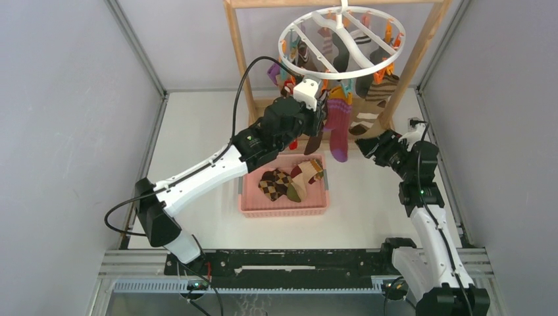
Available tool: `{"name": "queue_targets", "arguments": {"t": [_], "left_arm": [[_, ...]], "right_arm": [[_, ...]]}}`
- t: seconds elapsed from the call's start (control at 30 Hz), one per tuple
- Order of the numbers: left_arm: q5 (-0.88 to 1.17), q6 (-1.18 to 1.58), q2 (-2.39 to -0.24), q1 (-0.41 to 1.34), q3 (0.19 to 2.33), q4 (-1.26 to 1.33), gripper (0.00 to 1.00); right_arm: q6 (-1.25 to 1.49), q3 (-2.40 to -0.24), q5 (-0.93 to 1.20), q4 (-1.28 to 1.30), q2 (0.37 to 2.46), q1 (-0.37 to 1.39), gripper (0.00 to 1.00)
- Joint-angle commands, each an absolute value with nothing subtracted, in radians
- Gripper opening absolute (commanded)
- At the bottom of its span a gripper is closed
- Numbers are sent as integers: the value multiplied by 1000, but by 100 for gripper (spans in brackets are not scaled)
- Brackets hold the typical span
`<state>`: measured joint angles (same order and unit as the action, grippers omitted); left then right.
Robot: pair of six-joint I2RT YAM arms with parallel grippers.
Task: Remove the socks clipped to the hanger
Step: Adjust the hanger on the clothesline.
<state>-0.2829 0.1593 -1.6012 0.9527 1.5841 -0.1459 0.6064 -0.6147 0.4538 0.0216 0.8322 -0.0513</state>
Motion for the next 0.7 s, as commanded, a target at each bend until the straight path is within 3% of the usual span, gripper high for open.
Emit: {"name": "queue_targets", "arguments": {"t": [0.0,0.27,0.6,0.67], "left_arm": [[-263,176,-1577,945,1658,-197,32],[-263,181,-1573,941,1702,-278,30],[-221,218,-1567,938,1797,-418,29],[-210,222,-1569,937,1820,-445,29]], "right_arm": [[562,-660,436,93,748,-3,68],[528,-660,429,88,678,239,66],[477,-691,270,-8,787,464,66],[468,-697,249,-37,817,478,70]]}}
